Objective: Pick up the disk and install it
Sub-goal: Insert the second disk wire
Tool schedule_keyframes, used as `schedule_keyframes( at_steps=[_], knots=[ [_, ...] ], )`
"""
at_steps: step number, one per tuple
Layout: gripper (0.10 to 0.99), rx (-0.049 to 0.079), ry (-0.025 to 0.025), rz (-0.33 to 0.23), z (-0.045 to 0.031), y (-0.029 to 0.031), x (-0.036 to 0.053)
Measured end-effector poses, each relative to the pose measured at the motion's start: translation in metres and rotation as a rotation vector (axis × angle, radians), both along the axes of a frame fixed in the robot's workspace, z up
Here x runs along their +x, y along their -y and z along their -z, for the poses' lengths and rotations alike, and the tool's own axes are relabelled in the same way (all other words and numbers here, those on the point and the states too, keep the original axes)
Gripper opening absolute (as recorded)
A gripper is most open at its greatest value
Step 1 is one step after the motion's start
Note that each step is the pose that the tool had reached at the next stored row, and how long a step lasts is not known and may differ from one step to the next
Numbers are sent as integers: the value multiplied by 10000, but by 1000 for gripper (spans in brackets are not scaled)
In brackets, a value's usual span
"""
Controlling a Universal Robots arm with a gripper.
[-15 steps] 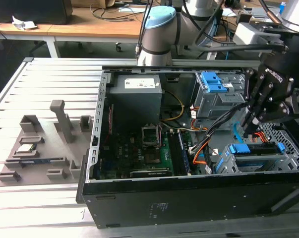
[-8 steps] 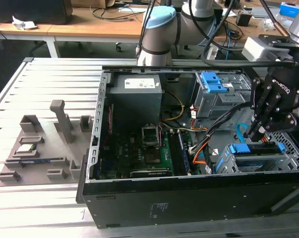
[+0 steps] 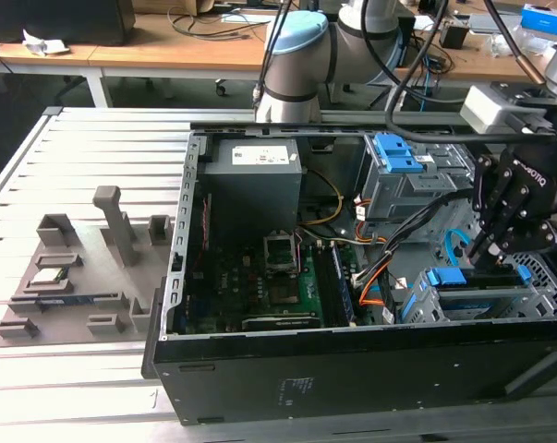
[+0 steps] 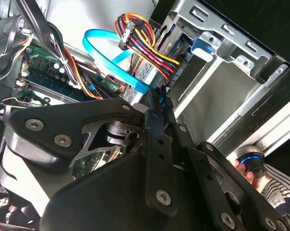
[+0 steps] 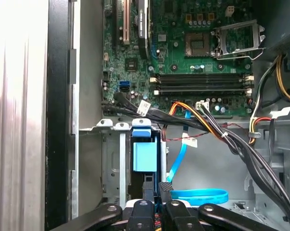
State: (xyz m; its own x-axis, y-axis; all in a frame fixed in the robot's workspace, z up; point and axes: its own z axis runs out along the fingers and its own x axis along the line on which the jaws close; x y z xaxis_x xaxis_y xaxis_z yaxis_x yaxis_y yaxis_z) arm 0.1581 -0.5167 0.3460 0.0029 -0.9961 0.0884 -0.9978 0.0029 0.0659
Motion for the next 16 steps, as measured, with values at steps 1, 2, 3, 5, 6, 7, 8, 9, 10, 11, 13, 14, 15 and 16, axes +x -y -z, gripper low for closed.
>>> schedule_keyframes(
  at_steps=[1, 2, 3, 5, 6, 7, 8, 9, 10, 11, 13, 14, 15, 16],
  knots=[
    [161, 1, 0, 0, 9, 0, 4],
    [161, 1, -1, 0, 17, 0, 8],
    [161, -1, 0, -1, 23, 0, 13],
    [161, 2, -1, 0, 33, 0, 19],
    [161, 0, -1, 1, 39, 0, 25],
    [161, 0, -1, 2, 45, 0, 28],
    [161, 2, -1, 2, 53, 1, 28],
    [161, -1, -1, 1, 59, 3, 29],
    [161, -2, 0, 0, 72, 5, 29],
    [161, -7, -1, -1, 83, 7, 29],
    [161, -7, 0, -3, 111, 8, 29],
    [161, 0, 0, -4, 115, 7, 29],
    [161, -1, 0, -4, 116, 7, 29],
    [161, 4, 1, -4, 117, 7, 29]
  ],
)
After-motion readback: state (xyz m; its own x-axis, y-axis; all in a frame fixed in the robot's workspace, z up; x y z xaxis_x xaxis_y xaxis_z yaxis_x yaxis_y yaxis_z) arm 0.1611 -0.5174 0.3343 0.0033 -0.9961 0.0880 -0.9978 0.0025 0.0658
